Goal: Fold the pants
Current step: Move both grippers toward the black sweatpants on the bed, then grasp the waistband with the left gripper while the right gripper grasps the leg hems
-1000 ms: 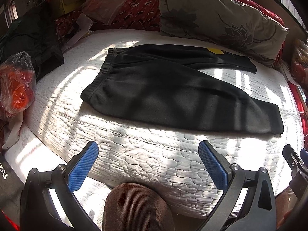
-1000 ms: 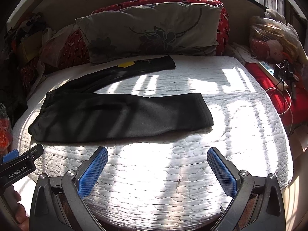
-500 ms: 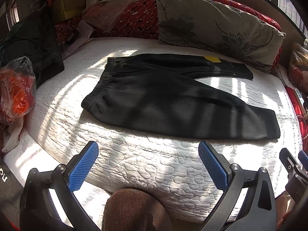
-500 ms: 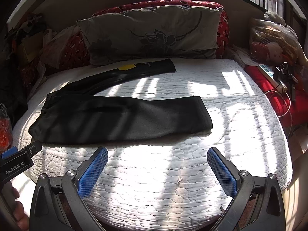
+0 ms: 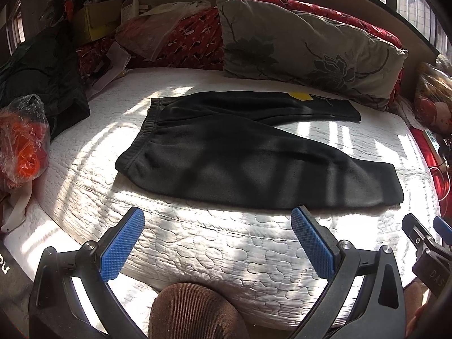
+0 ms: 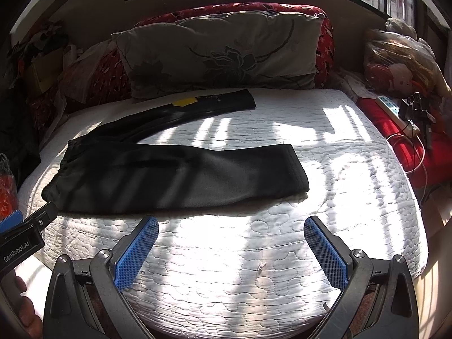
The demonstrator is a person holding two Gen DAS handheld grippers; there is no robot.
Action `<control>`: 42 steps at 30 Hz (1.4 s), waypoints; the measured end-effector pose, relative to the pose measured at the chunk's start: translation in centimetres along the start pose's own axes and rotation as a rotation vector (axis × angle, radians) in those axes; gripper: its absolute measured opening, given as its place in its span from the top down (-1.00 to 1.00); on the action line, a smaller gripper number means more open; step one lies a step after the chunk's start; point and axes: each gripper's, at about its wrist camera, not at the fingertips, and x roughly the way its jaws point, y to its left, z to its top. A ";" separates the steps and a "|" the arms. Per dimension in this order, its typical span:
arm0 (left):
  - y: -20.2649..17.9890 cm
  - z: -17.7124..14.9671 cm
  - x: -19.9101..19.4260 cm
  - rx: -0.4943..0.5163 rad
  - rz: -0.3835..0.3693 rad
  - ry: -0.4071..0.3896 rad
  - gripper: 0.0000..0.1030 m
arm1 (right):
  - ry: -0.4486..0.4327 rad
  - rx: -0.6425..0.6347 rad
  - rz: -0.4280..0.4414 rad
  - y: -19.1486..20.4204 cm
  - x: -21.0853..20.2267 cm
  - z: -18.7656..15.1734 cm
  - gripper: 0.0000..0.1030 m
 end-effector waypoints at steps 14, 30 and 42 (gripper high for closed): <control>-0.1 -0.2 0.2 0.004 -0.004 0.008 -1.00 | -0.023 -0.022 -0.009 0.4 -0.6 0.1 -1.00; -0.4 -0.1 1.1 0.016 0.003 0.041 -1.00 | -0.003 -0.028 -0.009 0.5 0.0 0.1 -1.00; 5.1 7.0 6.5 0.058 0.098 0.178 -1.00 | 0.046 -0.084 0.029 -2.1 4.7 10.0 -1.00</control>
